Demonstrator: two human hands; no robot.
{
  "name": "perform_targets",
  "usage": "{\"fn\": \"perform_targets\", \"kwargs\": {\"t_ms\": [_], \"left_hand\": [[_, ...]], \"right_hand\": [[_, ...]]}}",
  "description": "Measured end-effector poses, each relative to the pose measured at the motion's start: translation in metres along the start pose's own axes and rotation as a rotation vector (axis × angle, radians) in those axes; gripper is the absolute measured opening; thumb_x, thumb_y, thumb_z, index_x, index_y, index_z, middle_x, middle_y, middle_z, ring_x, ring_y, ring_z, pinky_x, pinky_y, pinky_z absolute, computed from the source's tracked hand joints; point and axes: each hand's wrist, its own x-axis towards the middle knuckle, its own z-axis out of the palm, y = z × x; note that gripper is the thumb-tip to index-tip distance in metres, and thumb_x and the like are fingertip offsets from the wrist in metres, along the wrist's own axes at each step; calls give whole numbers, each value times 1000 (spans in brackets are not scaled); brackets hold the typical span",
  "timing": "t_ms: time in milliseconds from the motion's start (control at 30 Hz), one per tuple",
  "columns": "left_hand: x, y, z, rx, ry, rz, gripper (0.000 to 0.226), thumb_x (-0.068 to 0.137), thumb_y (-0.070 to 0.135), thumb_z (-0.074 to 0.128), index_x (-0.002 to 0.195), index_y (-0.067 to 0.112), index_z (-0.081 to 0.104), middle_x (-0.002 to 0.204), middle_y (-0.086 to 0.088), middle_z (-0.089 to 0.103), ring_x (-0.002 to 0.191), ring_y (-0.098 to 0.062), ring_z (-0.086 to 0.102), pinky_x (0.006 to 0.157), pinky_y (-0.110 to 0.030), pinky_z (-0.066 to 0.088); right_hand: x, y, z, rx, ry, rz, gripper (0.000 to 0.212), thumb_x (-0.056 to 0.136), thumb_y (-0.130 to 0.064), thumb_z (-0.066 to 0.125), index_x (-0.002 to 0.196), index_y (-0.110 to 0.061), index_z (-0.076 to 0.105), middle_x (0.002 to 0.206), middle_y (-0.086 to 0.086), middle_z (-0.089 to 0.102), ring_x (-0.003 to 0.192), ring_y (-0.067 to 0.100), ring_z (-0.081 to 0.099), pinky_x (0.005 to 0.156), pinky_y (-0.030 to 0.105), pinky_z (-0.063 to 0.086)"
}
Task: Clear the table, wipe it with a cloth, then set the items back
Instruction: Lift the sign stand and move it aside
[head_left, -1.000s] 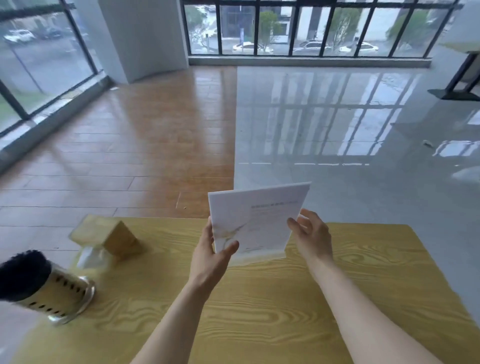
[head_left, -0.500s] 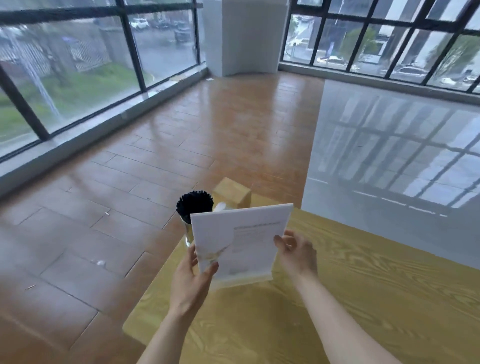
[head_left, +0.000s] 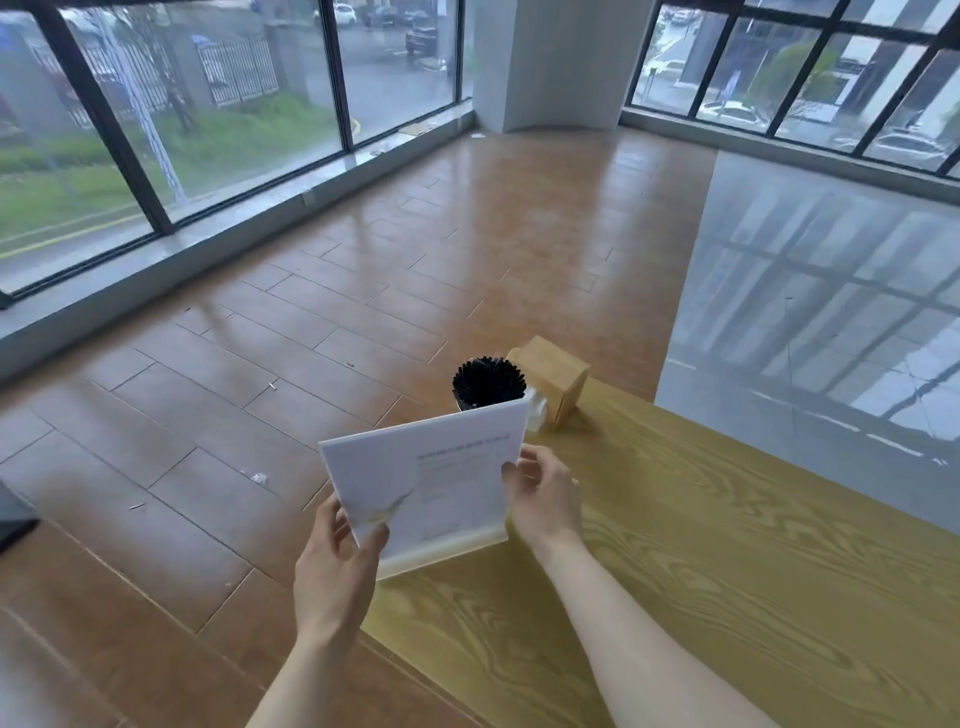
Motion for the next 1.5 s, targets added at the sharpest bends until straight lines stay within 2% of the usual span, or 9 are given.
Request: {"fn": "perform_targets", "kwargs": {"t_ms": [133, 433, 700, 767, 833, 933, 1200, 1400, 1500], "left_hand": [[6, -9, -11, 6, 37, -5, 62, 69, 45, 64, 130, 38, 55, 118, 8, 69, 116, -18, 64, 100, -51, 51], [2, -23, -7, 78, 46, 37, 50, 72, 47, 61, 121, 37, 56, 122, 7, 70, 117, -18, 64, 93, -45, 50], [6, -35, 3, 144, 77, 85, 41, 87, 24, 72, 123, 31, 52, 114, 10, 65, 113, -21, 61, 83, -37, 41], [6, -39, 5, 173, 91, 94, 45, 87, 26, 72, 127, 30, 51, 121, 5, 67, 115, -24, 61, 82, -39, 41], [5, -41, 7, 185, 105, 94, 53, 87, 27, 72, 135, 29, 49, 131, 1, 65, 121, -25, 59, 84, -40, 41], [-2, -43, 10, 191, 129, 98, 70, 88, 29, 72, 149, 30, 39, 143, 0, 58, 133, -23, 53, 96, -47, 43], [-31, -74, 35, 362, 82, -38, 78, 91, 46, 62, 156, 15, 29, 152, -3, 51, 139, -29, 48, 104, -55, 44], [-58, -88, 79, 555, -137, 172, 70, 89, 51, 62, 148, 19, 39, 147, -4, 53, 130, -31, 53, 92, -50, 52], [-63, -93, 100, 617, -246, 312, 78, 87, 62, 58, 151, 24, 34, 151, -2, 47, 140, -28, 45, 100, -48, 50]], "right_hand": [[3, -4, 21, 4, -50, -2, 27, 95, -24, 62, 122, -21, 67, 108, -4, 73, 94, 13, 66, 83, 30, 49], [9, -5, 32, 123, -176, 17, 39, 99, -20, 53, 138, -26, 56, 123, -9, 70, 114, 17, 64, 98, 44, 53], [8, 3, 27, 183, -235, -5, 43, 101, -19, 52, 144, -28, 52, 129, -13, 67, 122, 8, 60, 97, 32, 48], [7, 4, 22, 193, -224, -1, 47, 102, -19, 53, 148, -24, 47, 130, -14, 60, 121, 7, 56, 96, 27, 43], [7, 5, 16, 202, -212, 17, 53, 102, -21, 54, 153, -18, 40, 141, -3, 54, 132, 13, 50, 98, 24, 38], [7, 12, 9, 176, -187, 8, 56, 100, -27, 57, 153, -20, 40, 153, 5, 49, 138, 17, 48, 100, 24, 38], [-9, 57, -26, 85, -77, 42, 52, 96, -34, 62, 145, -22, 50, 142, 2, 58, 127, 16, 58, 105, 38, 49], [-38, 133, -77, -83, 168, 116, 38, 92, -35, 65, 128, -23, 66, 121, -6, 72, 110, 10, 68, 96, 39, 56], [-61, 180, -114, -160, 304, 190, 32, 93, -36, 66, 122, -24, 68, 115, -3, 75, 105, 12, 70, 89, 35, 57]]}}
